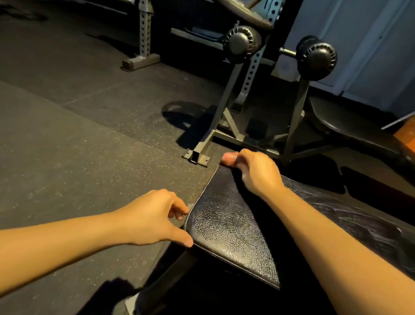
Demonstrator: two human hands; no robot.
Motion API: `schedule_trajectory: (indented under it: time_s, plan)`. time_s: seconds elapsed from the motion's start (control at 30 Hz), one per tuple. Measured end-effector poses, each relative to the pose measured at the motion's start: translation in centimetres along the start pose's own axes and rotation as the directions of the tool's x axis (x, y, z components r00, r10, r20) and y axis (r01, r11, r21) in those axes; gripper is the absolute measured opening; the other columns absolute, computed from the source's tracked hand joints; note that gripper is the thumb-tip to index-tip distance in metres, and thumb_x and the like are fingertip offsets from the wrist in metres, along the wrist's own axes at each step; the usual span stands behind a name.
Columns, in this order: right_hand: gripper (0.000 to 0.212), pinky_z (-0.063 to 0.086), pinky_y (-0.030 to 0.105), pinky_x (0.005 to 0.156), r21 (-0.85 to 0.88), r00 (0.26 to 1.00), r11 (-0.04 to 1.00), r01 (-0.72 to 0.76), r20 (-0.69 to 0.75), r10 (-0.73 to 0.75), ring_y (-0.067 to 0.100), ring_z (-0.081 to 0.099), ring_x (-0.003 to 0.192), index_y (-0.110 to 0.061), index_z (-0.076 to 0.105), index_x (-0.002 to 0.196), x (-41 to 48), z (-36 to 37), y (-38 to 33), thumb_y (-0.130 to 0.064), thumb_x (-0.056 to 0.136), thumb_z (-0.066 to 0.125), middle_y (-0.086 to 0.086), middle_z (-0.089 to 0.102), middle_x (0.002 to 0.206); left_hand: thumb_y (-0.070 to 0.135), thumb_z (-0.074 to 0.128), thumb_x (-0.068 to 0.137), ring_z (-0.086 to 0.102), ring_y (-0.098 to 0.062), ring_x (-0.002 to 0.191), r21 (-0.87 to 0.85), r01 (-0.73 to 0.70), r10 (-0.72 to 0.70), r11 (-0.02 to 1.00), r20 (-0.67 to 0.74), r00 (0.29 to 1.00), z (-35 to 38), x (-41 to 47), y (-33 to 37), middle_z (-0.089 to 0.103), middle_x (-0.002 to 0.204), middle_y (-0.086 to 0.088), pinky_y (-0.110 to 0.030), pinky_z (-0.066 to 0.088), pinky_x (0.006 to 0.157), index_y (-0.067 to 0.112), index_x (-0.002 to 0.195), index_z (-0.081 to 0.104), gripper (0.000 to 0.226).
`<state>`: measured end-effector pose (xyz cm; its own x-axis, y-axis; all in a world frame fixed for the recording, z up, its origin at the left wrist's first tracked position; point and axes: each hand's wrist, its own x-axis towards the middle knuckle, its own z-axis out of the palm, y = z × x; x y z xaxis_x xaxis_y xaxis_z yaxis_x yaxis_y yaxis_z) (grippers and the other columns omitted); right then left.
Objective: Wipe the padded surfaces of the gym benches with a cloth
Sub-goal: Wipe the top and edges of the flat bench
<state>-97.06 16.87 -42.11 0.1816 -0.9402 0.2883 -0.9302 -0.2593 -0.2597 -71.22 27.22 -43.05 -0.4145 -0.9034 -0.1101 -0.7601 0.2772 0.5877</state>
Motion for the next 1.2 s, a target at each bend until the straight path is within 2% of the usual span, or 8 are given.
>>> schedule_trajectory:
  time_s: [0.1,0.37,0.47,0.57,0.8,0.93,1.07,1.2]
  plan:
    - [0.026,0.053,0.034,0.093,0.030,1.000,0.999,-0.025,-0.006,0.025,0.020,0.066,0.112,-0.030,0.069,0.116,0.5,1.4,-1.0,-0.018,0.095,0.057,-0.011,0.074,0.113,0.057,0.090,0.065,0.060,0.001,0.098,-0.016,0.010,-0.010,1.000,0.007,1.000,-0.3,0.2,-0.5,0.068,0.104,0.017,-0.021,0.050,0.088,0.027,0.119,0.072,0.064]
    - [0.026,0.044,0.018,0.100,0.287,0.829,0.830,0.478,0.165,-0.535,-0.003,0.057,0.116,-0.034,0.064,0.125,-12.9,-4.1,-4.0,-0.023,0.102,0.060,-0.028,0.062,0.126,0.052,0.092,0.065,0.060,0.000,0.096,-0.022,-0.014,0.015,1.000,0.029,0.999,-0.3,0.5,-0.5,0.066,0.100,0.015,-0.026,0.051,0.089,0.028,0.111,0.070,0.057]
    - [0.025,0.046,0.022,0.102,0.109,0.977,0.972,0.209,0.021,-0.212,-0.003,0.059,0.119,-0.045,0.065,0.124,-9.8,-3.1,-0.2,-0.037,0.100,0.059,-0.033,0.063,0.125,0.054,0.090,0.067,0.059,-0.001,0.098,0.046,-0.035,0.035,0.998,0.014,0.999,-0.5,0.2,0.3,0.064,0.104,0.016,-0.025,0.051,0.089,0.027,0.113,0.069,0.058]
    - [0.029,0.055,0.039,0.092,-0.017,0.983,0.986,-0.167,-0.080,0.165,0.020,0.067,0.111,-0.039,0.064,0.121,-6.1,-1.1,0.9,-0.029,0.095,0.058,-0.012,0.073,0.115,0.058,0.087,0.070,0.058,-0.004,0.102,0.137,-0.041,0.039,0.990,0.018,0.999,-0.7,-0.2,0.9,0.063,0.109,0.015,-0.024,0.048,0.091,0.026,0.119,0.068,0.061]
    - [0.028,0.053,0.028,0.095,0.086,0.942,0.941,0.328,0.051,-0.333,0.009,0.064,0.115,-0.035,0.066,0.123,-14.9,-2.9,-5.1,-0.034,0.099,0.051,-0.019,0.067,0.129,0.085,0.072,0.055,0.053,-0.005,0.117,0.164,-0.103,0.097,0.981,0.046,0.994,-1.2,1.2,1.5,0.056,0.126,0.014,-0.028,0.046,0.102,0.028,0.148,0.049,0.111]
    - [0.026,0.055,0.032,0.091,-0.089,0.999,0.995,-0.044,-0.031,0.041,0.009,0.066,0.108,-0.043,0.062,0.122,-10.3,-4.4,3.0,-0.049,0.102,0.047,-0.021,0.071,0.116,0.094,0.064,0.055,0.041,-0.005,0.125,0.326,-0.184,0.148,0.927,0.133,0.980,-0.7,1.9,2.4,0.045,0.134,0.017,-0.030,0.035,0.110,0.025,0.156,0.039,0.125]
    - [0.009,0.046,0.036,0.066,-0.184,0.878,0.858,-0.479,-0.121,0.464,0.037,0.067,0.095,-0.018,0.064,0.097,-5.1,-3.9,7.6,-0.017,0.093,0.056,0.010,0.072,0.099,0.095,0.063,0.056,0.041,-0.007,0.110,0.463,-0.231,0.170,0.855,0.170,0.971,-1.0,2.5,3.4,0.045,0.118,0.015,-0.028,0.039,0.101,0.024,0.137,0.058,0.108]
    - [0.033,0.052,0.034,0.081,0.077,0.938,0.940,-0.332,-0.078,0.338,0.025,0.067,0.105,-0.034,0.072,0.110,-1.4,-0.1,0.0,-0.012,0.092,0.057,-0.002,0.075,0.109,0.104,0.055,0.048,0.045,-0.006,0.102,0.536,-0.264,0.194,0.802,0.184,0.964,-1.3,3.1,3.3,0.048,0.109,0.017,-0.027,0.039,0.092,0.025,0.129,0.063,0.113]
